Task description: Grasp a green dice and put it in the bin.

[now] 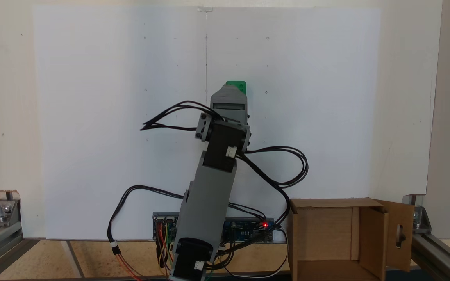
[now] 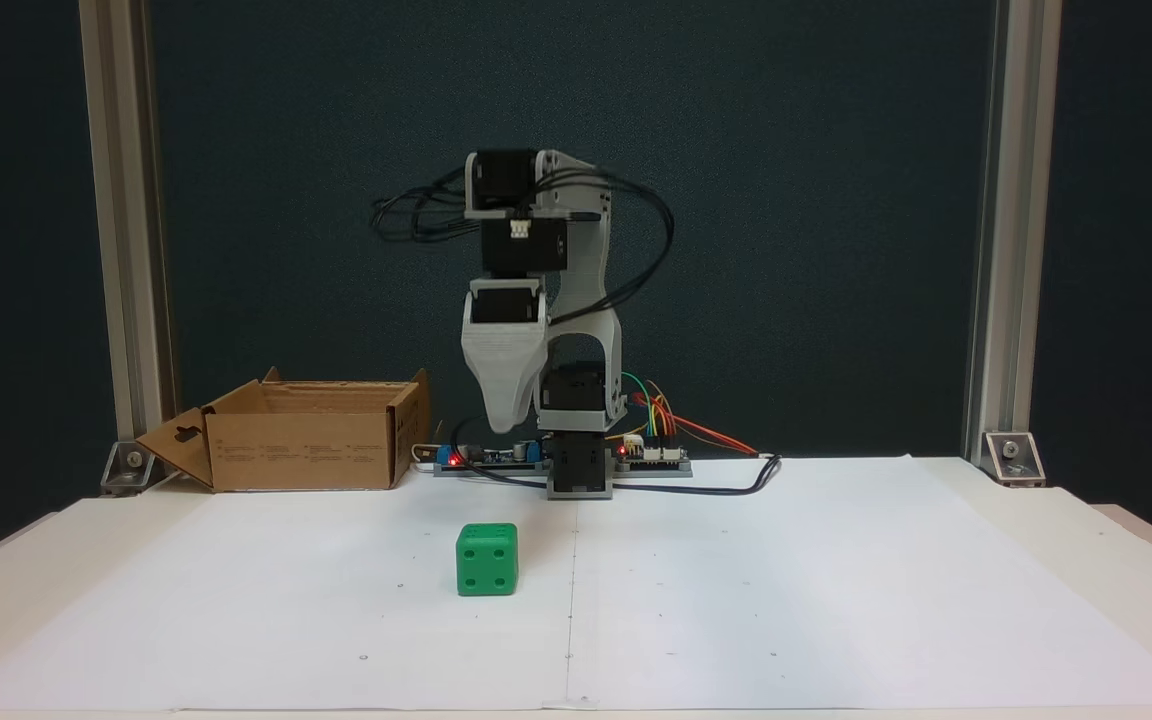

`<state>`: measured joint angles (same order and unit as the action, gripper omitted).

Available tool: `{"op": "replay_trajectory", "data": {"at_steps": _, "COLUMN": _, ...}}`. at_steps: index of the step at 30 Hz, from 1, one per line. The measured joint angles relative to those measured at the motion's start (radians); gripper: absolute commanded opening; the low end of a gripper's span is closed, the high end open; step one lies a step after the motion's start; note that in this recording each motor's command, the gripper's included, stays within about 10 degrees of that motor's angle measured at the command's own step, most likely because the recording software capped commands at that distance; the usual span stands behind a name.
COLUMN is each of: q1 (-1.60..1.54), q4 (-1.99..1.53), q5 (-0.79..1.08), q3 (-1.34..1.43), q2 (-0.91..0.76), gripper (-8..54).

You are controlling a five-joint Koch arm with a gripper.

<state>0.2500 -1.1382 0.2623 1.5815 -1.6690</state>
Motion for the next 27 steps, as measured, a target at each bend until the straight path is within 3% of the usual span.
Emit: {"op": "replay_trajectory", "data": {"at_steps": 27, "q1": 0.002, "q4": 0.041, "q5": 0.0, "q3": 0.0, "q2": 0.11, "gripper": 43.4}}
